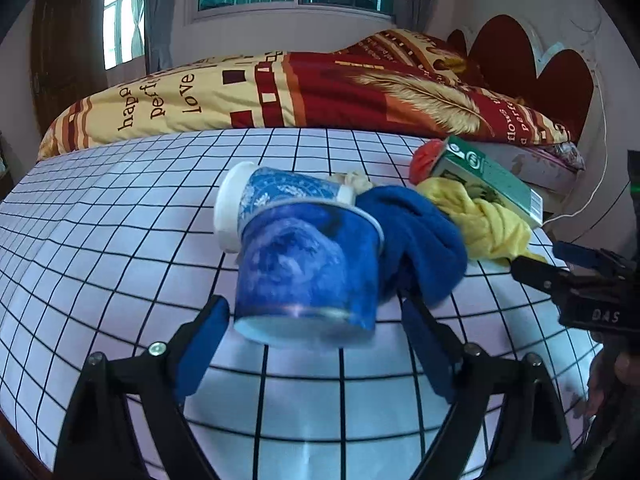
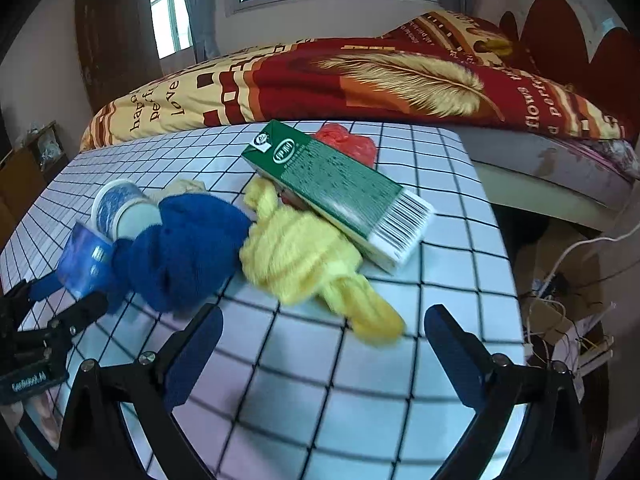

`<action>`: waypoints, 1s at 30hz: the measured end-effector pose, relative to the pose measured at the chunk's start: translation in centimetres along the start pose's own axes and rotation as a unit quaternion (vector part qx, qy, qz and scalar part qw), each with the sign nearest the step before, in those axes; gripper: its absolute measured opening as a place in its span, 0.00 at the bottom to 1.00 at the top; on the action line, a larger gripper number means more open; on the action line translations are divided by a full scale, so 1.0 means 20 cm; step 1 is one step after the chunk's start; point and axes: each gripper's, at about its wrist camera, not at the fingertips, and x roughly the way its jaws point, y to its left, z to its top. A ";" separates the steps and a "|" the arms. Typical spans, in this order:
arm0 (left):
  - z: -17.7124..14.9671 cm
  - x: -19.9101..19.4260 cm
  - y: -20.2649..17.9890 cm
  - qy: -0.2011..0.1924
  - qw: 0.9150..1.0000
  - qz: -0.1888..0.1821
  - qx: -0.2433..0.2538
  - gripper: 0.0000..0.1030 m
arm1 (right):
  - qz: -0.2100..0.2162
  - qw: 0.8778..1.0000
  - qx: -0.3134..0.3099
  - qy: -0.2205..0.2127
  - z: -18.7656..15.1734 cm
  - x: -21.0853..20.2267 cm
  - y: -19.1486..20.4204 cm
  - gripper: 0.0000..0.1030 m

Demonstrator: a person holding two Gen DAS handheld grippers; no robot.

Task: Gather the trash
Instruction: 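Grasp the blue mug with the left gripper while the right grasps the yellow cloth, then carry the blue mug and yellow cloth over the black bin with both grippers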

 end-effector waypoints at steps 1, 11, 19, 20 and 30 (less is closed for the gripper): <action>0.01 0.01 0.00 0.000 1.000 -0.001 0.000 0.86 | 0.002 1.000 0.000 0.003 0.02 0.03 0.01 0.94; 0.03 0.05 0.04 0.008 1.000 -0.012 -0.003 0.75 | 0.038 0.999 0.009 0.016 0.07 0.15 0.06 0.53; -0.02 -0.03 0.05 0.000 1.000 -0.016 -0.003 0.74 | 0.058 0.998 0.000 0.000 -0.03 0.01 0.10 0.43; -0.03 -0.05 0.05 -0.001 1.000 -0.016 -0.003 0.74 | 0.059 0.998 0.000 -0.001 -0.05 -0.01 0.10 0.43; -0.12 -0.21 0.02 -0.006 1.000 -0.016 0.008 0.74 | 0.050 0.998 -0.013 -0.021 -0.24 -0.26 0.15 0.43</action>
